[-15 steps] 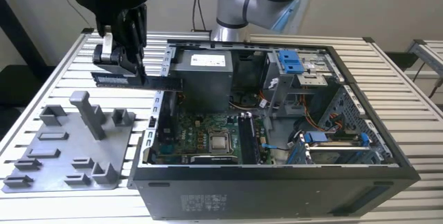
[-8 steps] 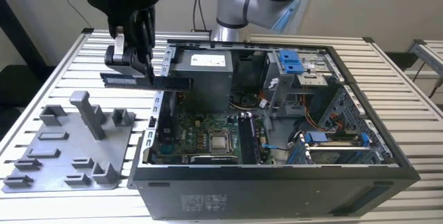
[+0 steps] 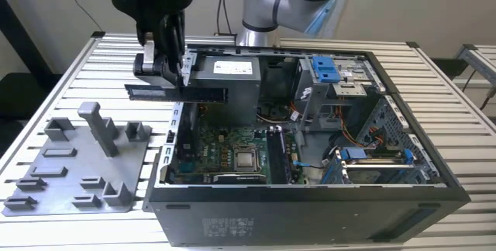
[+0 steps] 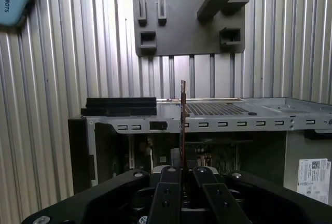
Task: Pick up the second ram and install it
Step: 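Pick up the second ram and move it above second insertion slot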
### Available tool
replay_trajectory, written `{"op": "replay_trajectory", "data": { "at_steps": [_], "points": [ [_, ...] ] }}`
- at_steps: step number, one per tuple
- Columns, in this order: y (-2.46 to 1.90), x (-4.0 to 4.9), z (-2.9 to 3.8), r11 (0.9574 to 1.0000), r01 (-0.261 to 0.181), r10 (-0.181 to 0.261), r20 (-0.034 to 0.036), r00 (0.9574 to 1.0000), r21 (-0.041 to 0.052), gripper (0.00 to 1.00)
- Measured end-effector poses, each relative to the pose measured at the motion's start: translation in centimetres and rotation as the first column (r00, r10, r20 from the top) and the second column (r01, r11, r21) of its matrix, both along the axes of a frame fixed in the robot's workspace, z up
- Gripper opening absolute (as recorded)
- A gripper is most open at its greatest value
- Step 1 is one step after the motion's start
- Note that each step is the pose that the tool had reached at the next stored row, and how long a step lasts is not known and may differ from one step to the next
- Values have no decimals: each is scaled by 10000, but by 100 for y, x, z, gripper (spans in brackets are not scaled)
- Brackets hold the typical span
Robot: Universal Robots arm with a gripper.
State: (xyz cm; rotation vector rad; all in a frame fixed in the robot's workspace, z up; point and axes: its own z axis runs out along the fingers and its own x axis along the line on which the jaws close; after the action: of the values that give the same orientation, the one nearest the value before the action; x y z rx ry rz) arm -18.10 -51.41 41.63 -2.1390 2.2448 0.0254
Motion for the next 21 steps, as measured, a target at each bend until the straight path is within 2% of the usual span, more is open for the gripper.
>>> {"op": "replay_trajectory", "data": {
  "at_steps": [5, 11, 21],
  "points": [
    [0, 206, 0, 10000, 0, 0, 0, 10000, -1, 14],
    [0, 413, 0, 10000, 0, 0, 0, 10000, -1, 14],
    [0, 829, -1, 10000, 1, -1, 0, 10000, -1, 14]
  ]
}}
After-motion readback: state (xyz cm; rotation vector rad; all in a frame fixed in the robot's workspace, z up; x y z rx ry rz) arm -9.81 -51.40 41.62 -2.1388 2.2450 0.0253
